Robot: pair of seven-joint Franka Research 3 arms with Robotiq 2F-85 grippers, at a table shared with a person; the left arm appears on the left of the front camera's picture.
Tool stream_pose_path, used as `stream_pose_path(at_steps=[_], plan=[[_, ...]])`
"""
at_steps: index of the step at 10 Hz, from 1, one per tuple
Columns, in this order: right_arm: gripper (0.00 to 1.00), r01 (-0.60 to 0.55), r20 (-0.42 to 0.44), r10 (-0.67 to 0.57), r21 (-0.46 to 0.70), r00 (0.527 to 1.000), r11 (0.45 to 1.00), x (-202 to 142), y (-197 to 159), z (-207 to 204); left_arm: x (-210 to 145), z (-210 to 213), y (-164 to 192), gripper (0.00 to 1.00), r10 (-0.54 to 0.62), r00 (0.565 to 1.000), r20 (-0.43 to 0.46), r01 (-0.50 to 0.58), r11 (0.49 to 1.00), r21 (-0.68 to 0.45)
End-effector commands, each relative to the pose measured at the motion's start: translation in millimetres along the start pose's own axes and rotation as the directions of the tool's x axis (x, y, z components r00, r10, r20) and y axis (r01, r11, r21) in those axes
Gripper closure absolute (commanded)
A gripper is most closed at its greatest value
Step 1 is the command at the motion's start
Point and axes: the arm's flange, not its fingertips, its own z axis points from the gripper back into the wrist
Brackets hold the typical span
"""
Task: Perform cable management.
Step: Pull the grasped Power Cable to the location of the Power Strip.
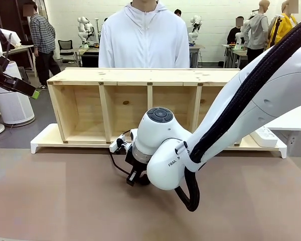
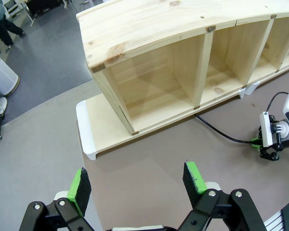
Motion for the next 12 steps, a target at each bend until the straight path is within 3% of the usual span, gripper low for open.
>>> stream_pose_path(at_steps=[1,3,4,5,7,10,12], plan=[[1.0,0.005,-0.001,-0.005,-0.001,1.0,1.0,-0.4,1.0,-0.2,0.8,-1.9,1.1,0.0,0.002,1.0,0.007,-0.002,1.0,0.003],[1.0,0.005,-0.001,-0.005,-0.001,1.0,1.0,-0.4,1.0,-0.2,0.8,-1.9,1.1,0.0,0.002,1.0,0.007,-0.002,1.0,0.003],[0.86,0.0,0.0,0.0,0.0,1.0,1.0,0.0,0.0,0.0,0.8,-1.9,1.1,0.0,0.002,1.0,0.007,-0.002,1.0,0.003],[0.86,-0.009,-0.016,0.01,0.017,1.0,1.0,-15.2,3.7,12.9,0.8,-1.9,1.1,0.0,0.002,1.0,0.007,-0.002,1.0,0.003],[0.86,0.009,0.001,-0.009,0.04,1.0,0.999,-63.2,9.2,59.5,0.8,-1.9,1.1,0.0,0.002,1.0,0.007,-0.002,1.0,0.003],[0.86,0.11,0.021,-0.109,-0.073,0.994,0.991,-125.2,5.3,122.9,0.8,-1.9,1.1,0.0,0.002,1.0,0.007,-0.002,1.0,0.003],[0.86,0.247,0.038,-0.244,-0.176,0.969,0.953,-176.9,-4.6,163.0,0.8,-1.9,1.1,0.0,0.002,1.0,0.007,-0.002,1.0,0.003]])
